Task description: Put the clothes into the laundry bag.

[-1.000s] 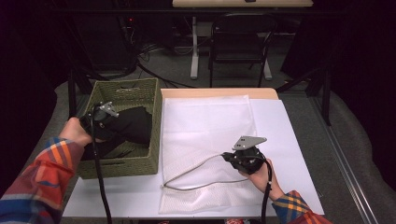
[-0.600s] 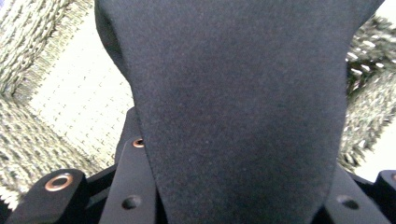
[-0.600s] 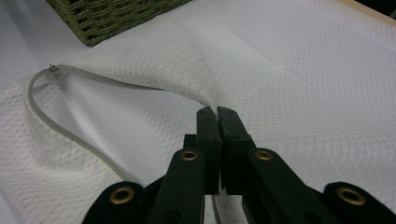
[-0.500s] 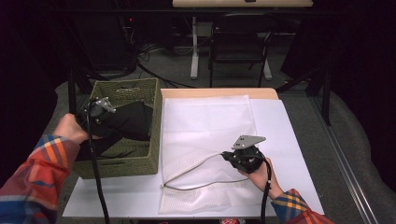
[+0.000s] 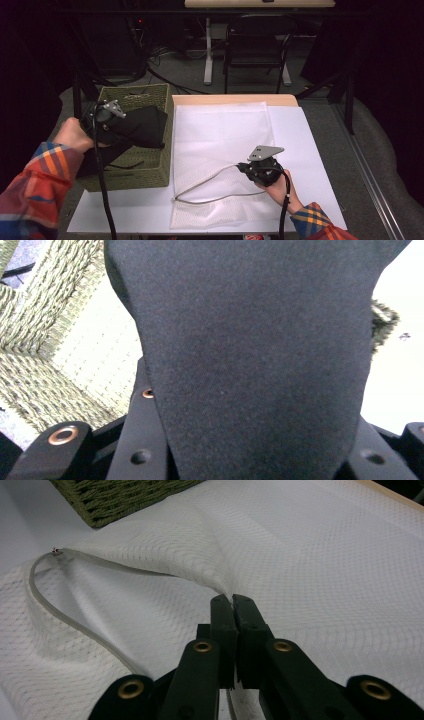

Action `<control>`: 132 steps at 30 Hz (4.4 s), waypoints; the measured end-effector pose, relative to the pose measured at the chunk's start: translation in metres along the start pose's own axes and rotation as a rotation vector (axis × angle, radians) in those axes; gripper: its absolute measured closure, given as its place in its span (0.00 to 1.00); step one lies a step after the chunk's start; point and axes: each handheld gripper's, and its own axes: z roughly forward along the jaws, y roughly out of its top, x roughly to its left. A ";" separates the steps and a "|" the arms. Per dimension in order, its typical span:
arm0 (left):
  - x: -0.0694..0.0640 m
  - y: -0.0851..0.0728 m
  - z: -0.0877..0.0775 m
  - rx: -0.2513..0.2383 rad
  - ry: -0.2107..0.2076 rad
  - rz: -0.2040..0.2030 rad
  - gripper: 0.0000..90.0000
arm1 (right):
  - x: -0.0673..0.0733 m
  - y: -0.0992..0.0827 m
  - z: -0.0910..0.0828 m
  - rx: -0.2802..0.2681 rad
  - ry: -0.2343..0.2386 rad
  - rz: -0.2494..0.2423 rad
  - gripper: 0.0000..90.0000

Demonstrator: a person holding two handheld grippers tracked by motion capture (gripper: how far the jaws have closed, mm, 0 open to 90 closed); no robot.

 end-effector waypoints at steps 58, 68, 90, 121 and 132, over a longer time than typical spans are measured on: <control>-0.071 0.028 -0.041 -0.044 -0.201 0.071 0.69 | 0.000 -0.001 0.000 0.015 -0.026 0.001 0.98; -0.090 0.031 -0.034 -0.033 -0.227 0.100 0.69 | -0.001 -0.001 -0.001 0.012 -0.030 0.008 0.98; -0.120 0.043 -0.011 -0.043 -0.311 0.151 0.69 | -0.001 0.000 -0.005 -0.003 -0.045 0.019 0.98; -0.165 0.050 0.038 -0.094 -0.507 0.196 0.68 | 0.001 0.008 -0.008 -0.025 -0.043 0.022 0.98; -0.177 0.047 0.053 -0.129 -0.503 0.217 0.68 | 0.002 0.020 -0.007 -0.041 -0.049 0.030 0.98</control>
